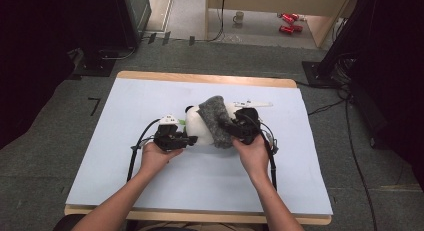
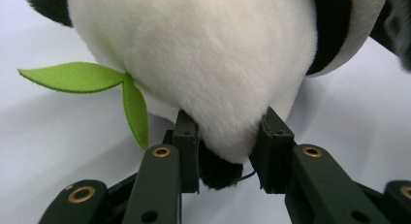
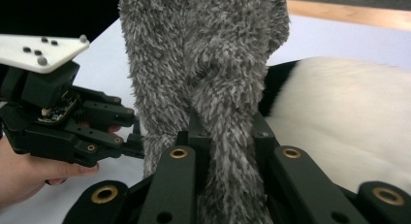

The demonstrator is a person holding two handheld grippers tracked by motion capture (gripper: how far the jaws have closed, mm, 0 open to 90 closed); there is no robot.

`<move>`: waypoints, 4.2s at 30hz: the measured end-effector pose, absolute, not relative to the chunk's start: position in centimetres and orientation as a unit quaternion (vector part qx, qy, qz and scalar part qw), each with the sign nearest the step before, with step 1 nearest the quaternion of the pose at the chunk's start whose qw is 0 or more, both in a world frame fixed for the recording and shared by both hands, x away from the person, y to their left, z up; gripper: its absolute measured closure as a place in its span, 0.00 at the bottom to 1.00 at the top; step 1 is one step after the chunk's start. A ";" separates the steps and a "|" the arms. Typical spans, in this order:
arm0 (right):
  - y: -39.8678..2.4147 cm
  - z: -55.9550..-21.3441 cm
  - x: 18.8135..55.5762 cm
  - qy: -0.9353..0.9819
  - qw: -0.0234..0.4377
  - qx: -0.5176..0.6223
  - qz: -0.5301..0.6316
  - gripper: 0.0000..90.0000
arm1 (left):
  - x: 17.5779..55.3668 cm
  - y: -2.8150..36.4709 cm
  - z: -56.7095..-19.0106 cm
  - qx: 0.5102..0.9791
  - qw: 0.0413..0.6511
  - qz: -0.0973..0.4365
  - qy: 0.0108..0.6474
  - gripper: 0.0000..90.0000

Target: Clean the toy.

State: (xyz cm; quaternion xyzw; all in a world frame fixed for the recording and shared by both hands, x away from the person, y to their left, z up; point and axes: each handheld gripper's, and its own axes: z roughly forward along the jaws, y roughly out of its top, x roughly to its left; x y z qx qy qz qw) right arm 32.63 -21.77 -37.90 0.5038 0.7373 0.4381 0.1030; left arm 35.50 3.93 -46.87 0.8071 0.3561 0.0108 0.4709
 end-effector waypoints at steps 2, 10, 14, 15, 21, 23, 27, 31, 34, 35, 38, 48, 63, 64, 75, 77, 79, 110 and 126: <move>-21.1 -38.2 32.8 0.742 0.098 0.499 0.437 0.87 | 35.2 3.9 -46.8 0.807 0.473 0.016 0.353 0.75; -18.6 -39.4 33.0 0.759 0.080 0.485 0.427 0.87 | 34.3 3.7 -46.5 0.806 0.474 0.027 0.354 0.75; -18.6 -40.1 33.4 0.765 0.084 0.482 0.418 0.87 | 34.4 3.7 -46.8 0.807 0.467 0.022 0.360 0.75; -18.9 -40.2 33.5 0.767 0.083 0.481 0.416 0.87 | 34.5 3.7 -46.8 0.807 0.467 0.020 0.361 0.75; -20.2 -40.1 33.6 0.775 0.113 0.481 0.394 0.87 | 35.1 4.3 -46.6 0.806 0.466 0.008 0.365 0.75; -21.0 -40.0 33.6 0.768 0.110 0.492 0.395 0.87 | 35.4 4.3 -46.6 0.806 0.467 0.004 0.364 0.75; -22.3 -39.5 33.5 0.759 0.116 0.502 0.398 0.87 | 36.0 4.5 -46.5 0.807 0.466 -0.005 0.362 0.75; -23.7 -39.0 33.4 0.749 0.121 0.512 0.404 0.87 | 36.8 4.8 -46.5 0.809 0.464 -0.028 0.359 0.75; -24.5 -38.9 33.2 0.741 0.121 0.520 0.407 0.87 | 37.2 4.9 -46.5 0.815 0.460 -0.033 0.350 0.75; -25.0 -38.8 33.1 0.738 0.124 0.524 0.407 0.87 | 37.3 4.9 -46.4 0.817 0.459 -0.032 0.348 0.75; -25.5 -38.6 33.1 0.733 0.130 0.529 0.408 0.87 | 37.6 4.9 -46.4 0.816 0.459 -0.033 0.349 0.75; -28.9 -38.5 32.7 0.705 0.133 0.565 0.407 0.87 | 38.3 5.1 -46.6 0.815 0.457 -0.038 0.353 0.74; -31.9 -37.8 33.6 0.659 0.149 0.594 0.435 0.87 | 38.0 5.0 -47.1 0.819 0.461 -0.021 0.340 0.71; -31.9 -37.8 33.6 0.659 0.149 0.594 0.435 0.87 | 37.9 5.0 -47.2 0.820 0.461 -0.019 0.339 0.71; -30.7 -39.8 34.7 0.675 0.139 0.593 0.416 0.86 | 37.5 5.1 -47.7 0.817 0.464 -0.015 0.343 0.70; -30.7 -40.0 34.7 0.675 0.139 0.594 0.416 0.87 | 37.5 5.1 -47.7 0.816 0.465 -0.015 0.343 0.70; -30.8 -40.4 34.6 0.675 0.141 0.594 0.414 0.87 | 37.5 5.1 -47.7 0.815 0.466 -0.016 0.344 0.70; -31.5 -45.3 34.4 0.681 0.100 0.640 0.341 0.87 | 37.8 5.1 -47.8 0.809 0.465 -0.030 0.359 0.69; -33.8 -40.0 33.6 0.644 0.142 0.631 0.408 0.87 | 37.6 5.0 -47.8 0.812 0.461 -0.029 0.358 0.68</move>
